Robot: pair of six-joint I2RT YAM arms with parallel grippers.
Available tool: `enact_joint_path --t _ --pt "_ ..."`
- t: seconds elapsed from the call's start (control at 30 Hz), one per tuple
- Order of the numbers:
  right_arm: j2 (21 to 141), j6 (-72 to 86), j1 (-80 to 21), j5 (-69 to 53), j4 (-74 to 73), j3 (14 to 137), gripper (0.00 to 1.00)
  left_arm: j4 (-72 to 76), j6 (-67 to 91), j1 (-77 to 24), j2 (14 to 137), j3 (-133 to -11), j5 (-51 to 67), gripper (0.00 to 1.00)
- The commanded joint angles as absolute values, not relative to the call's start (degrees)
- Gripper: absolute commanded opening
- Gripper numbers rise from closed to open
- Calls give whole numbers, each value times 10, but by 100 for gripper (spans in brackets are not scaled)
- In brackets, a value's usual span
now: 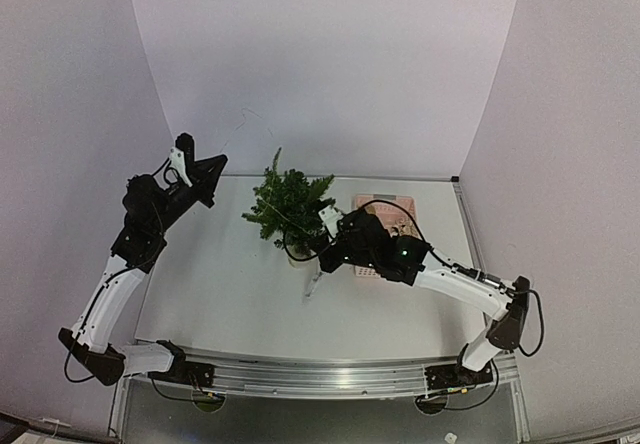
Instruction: Decorate the small christmas tree
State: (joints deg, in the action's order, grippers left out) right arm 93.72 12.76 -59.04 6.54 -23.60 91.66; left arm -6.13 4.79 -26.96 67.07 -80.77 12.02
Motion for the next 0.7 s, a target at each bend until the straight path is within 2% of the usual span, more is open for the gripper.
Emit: enact_joint_path --t 0.0,0.2,0.5,0.57,0.67 --pt "963 89 -571 98 -250 928 0 -22 71 -267 658 -784 168 0" --pt "987 72 -559 135 -248 930 0 -3 46 -267 661 -755 125 0" --pt "1055 60 -558 93 -246 985 0 15 30 -267 661 -741 84 0" --pt "1059 67 -558 96 -247 993 4 19 33 -267 659 -735 74 0" --pt "1051 76 -558 86 -247 999 19 15 56 -267 660 -725 66 0"
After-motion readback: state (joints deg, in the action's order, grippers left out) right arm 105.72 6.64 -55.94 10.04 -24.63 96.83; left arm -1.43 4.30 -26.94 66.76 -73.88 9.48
